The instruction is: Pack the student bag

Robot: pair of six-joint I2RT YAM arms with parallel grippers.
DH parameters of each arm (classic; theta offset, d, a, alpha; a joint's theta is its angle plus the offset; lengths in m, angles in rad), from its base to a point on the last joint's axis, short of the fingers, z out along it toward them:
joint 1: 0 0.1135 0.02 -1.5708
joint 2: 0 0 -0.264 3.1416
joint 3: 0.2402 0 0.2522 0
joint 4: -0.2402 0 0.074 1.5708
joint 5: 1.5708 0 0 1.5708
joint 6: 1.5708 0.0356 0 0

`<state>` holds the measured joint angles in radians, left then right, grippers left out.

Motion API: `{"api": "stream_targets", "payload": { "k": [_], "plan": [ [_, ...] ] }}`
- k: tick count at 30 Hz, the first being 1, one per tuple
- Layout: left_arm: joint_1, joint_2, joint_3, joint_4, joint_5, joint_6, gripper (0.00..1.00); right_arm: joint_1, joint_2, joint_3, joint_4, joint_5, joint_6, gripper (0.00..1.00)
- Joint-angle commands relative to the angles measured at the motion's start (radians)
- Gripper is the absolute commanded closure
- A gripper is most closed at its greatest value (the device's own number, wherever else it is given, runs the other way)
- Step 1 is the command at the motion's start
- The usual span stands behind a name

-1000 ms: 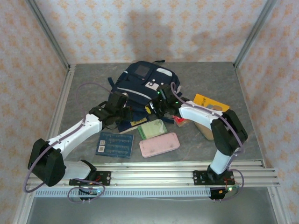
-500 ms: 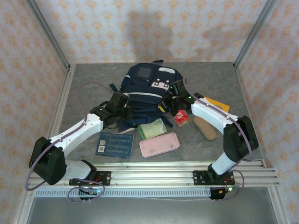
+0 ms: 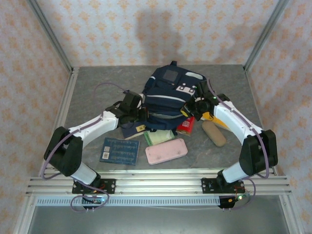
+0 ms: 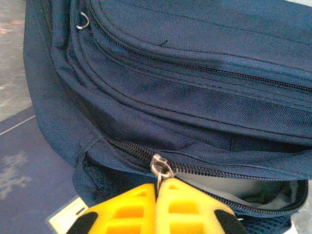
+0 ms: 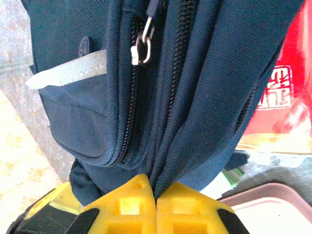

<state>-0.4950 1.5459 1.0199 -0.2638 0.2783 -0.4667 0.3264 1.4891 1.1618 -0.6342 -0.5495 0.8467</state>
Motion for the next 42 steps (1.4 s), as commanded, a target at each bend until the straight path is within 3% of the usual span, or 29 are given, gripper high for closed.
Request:
{"api": "stream_targets", "payload": {
  "k": [1,3,5,8,10,13,18,22,26,30,38,42],
  "plan": [
    [0.033,0.037,0.034,0.017,-0.057,-0.013,1.00,-0.033,-0.044,0.048,-0.130,0.083,-0.061,0.96],
    [0.021,0.040,0.047,0.024,-0.047,-0.018,1.00,-0.026,-0.040,0.081,-0.152,0.084,-0.044,0.73],
    [0.010,0.034,0.055,0.027,-0.042,-0.023,1.00,-0.008,-0.045,0.126,-0.187,0.109,-0.044,0.61],
    [-0.001,0.007,0.054,0.034,-0.042,-0.039,1.00,0.048,-0.050,0.223,-0.238,0.169,-0.165,0.51],
    [-0.003,-0.016,0.048,0.036,-0.041,-0.047,1.00,0.094,-0.051,0.260,-0.254,0.233,-0.278,0.51],
    [-0.005,-0.041,0.047,0.033,-0.036,-0.050,1.00,0.140,-0.051,0.252,-0.191,0.221,-0.481,0.52],
    [-0.008,-0.075,0.049,0.035,-0.015,-0.061,1.00,0.289,-0.071,0.163,-0.024,0.229,-1.042,0.53],
    [-0.014,-0.101,0.053,0.038,0.000,-0.062,1.00,0.292,-0.052,0.133,0.051,0.158,-1.222,0.53],
    [-0.025,-0.127,0.058,0.041,0.014,-0.098,1.00,0.296,-0.012,0.148,0.058,0.068,-1.308,0.42],
    [-0.036,-0.153,0.060,0.033,0.023,-0.108,1.00,0.318,0.029,0.144,0.095,0.075,-1.362,0.33],
    [-0.058,-0.215,0.031,0.018,0.018,-0.127,1.00,0.319,0.136,0.154,0.190,0.041,-1.382,0.33],
    [-0.070,-0.244,0.007,0.017,0.008,-0.133,1.00,0.328,0.207,0.215,0.195,0.084,-1.395,0.42]
  ]
}}
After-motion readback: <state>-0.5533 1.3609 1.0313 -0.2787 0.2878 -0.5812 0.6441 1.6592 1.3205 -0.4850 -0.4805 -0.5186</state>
